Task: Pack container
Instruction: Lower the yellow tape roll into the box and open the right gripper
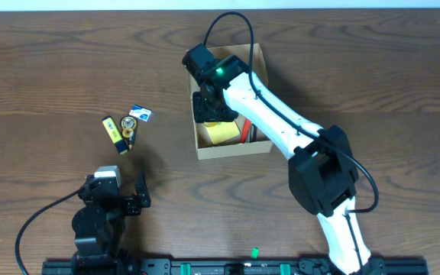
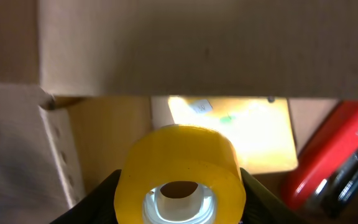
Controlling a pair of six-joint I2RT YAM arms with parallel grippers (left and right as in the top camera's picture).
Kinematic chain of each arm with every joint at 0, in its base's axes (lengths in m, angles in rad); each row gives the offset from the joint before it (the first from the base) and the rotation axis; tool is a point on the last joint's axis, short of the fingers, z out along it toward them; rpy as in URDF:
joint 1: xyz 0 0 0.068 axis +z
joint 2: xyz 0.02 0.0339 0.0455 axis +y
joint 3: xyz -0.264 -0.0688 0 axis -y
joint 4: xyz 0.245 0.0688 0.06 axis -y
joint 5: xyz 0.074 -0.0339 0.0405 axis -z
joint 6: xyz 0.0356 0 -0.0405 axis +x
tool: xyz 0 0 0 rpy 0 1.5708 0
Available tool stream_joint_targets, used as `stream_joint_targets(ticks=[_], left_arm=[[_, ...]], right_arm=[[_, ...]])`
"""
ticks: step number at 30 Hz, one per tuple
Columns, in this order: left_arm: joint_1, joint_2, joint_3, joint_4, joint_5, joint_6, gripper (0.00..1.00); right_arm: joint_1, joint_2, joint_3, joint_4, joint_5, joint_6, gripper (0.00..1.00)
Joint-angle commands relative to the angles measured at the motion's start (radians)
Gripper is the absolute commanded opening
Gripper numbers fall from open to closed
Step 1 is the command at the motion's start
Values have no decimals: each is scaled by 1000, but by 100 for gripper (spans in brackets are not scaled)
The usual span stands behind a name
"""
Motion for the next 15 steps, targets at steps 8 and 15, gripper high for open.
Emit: stream_joint_targets(ticks=[8, 15], left_arm=[[0, -6, -19, 0, 0, -8, 95], [0, -6, -19, 0, 0, -8, 95]], right_arm=[[-3, 18, -2, 13, 6, 56, 52], [-2, 18, -2, 13, 3, 64, 70]])
